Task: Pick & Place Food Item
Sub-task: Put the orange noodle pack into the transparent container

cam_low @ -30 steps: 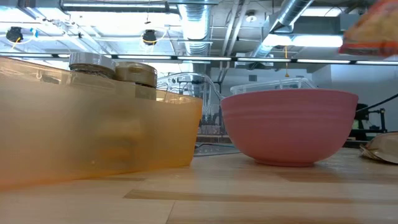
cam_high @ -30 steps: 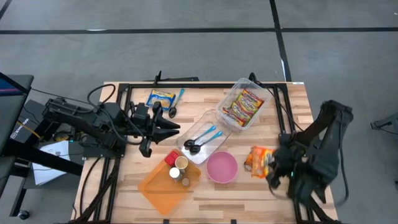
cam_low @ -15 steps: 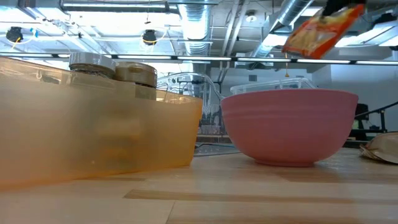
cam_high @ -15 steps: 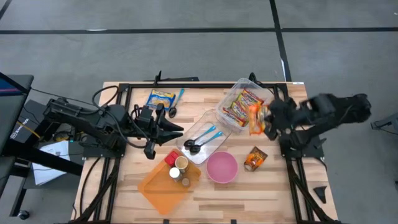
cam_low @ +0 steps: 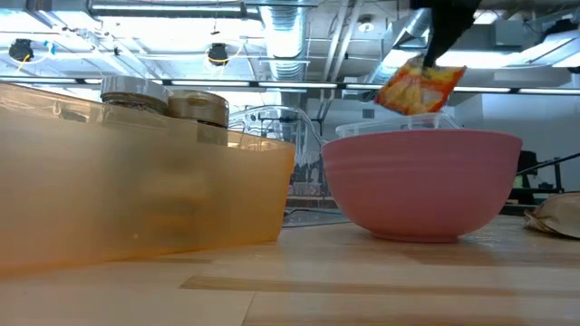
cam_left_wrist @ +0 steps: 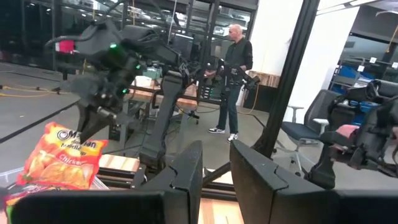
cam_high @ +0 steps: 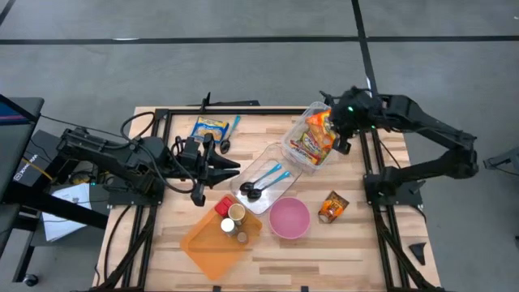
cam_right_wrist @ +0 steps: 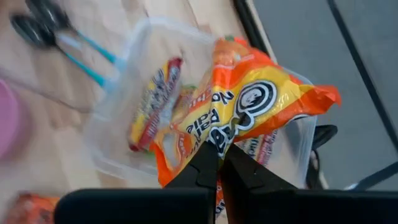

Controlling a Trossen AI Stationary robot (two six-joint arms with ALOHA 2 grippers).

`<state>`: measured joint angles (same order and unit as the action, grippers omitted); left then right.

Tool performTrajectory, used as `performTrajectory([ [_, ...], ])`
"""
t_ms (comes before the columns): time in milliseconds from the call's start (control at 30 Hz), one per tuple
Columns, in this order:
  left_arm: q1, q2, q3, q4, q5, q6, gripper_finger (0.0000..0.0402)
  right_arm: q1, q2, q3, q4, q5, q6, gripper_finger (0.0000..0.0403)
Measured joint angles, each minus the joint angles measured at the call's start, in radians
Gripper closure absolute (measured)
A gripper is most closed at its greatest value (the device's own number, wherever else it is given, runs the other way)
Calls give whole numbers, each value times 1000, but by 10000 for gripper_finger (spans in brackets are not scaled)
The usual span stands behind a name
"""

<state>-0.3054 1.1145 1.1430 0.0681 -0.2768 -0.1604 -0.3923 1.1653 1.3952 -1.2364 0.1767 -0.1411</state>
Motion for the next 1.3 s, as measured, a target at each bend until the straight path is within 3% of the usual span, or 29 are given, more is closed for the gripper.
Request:
performTrajectory([
  [233, 0, 0, 0, 0, -12, 0, 325, -133, 78, 0, 24, -49, -192, 402],
  [467, 0, 0, 0, 0, -15, 22, 325, -237, 176, 0, 28, -126, -284, 402],
  [900, 0, 0, 0, -1, -29, 25, 325, -322, 299, 0, 9, -288, -375, 402],
  [1300, 0, -1, 0, -2, -32, 24, 325, -394, 361, 0, -36, -306, -449, 403],
])
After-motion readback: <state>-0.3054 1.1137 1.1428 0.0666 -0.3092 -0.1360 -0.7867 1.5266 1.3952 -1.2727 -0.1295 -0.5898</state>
